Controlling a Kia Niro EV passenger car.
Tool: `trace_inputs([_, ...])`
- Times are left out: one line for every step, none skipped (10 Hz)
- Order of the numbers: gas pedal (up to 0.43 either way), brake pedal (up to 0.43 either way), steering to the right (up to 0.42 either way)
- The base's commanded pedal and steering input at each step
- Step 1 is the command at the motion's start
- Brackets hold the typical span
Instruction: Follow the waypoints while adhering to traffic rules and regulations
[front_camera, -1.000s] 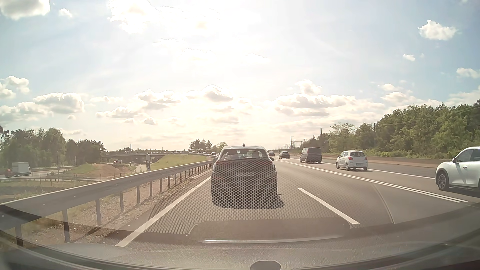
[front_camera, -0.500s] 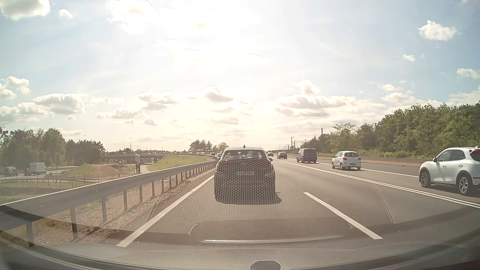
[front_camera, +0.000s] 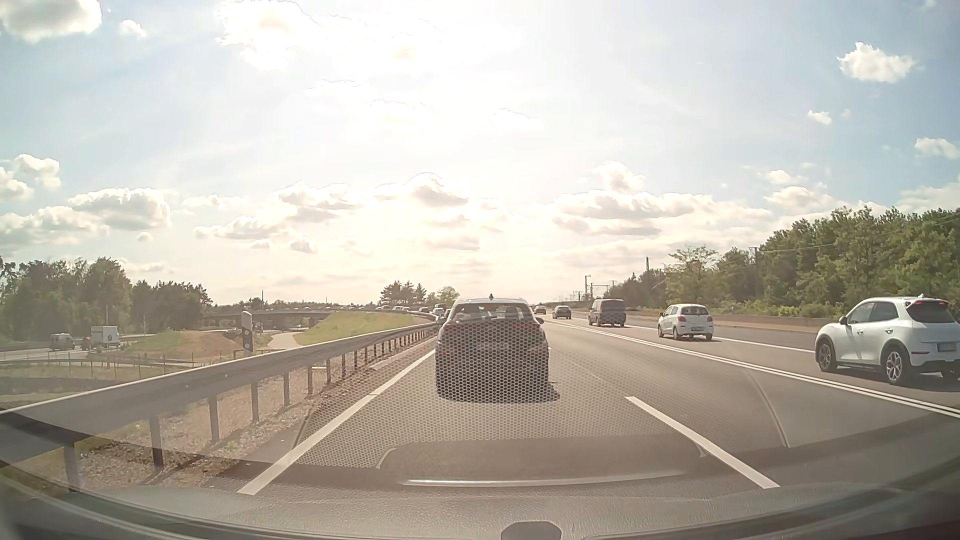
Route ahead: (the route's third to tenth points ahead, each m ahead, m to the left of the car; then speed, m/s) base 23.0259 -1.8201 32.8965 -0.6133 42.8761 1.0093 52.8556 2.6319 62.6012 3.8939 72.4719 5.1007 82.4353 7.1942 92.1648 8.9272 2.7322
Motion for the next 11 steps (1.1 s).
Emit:
trace_inputs([0.138,0.0,-0.018])
trace_inputs([0.138,0.0,-0.018])
trace_inputs([0.138,0.0,-0.018])
trace_inputs([0.138,0.0,-0.018])
trace_inputs([0.138,0.0,-0.018])
trace_inputs([0.138,0.0,-0.017])
trace_inputs([0.138,0.0,-0.017])
trace_inputs([0.138,0.0,-0.017])
trace_inputs([0.138,0.0,-0.017])
trace_inputs([0.138,0.0,-0.016])
trace_inputs([0.138,0.0,-0.016])
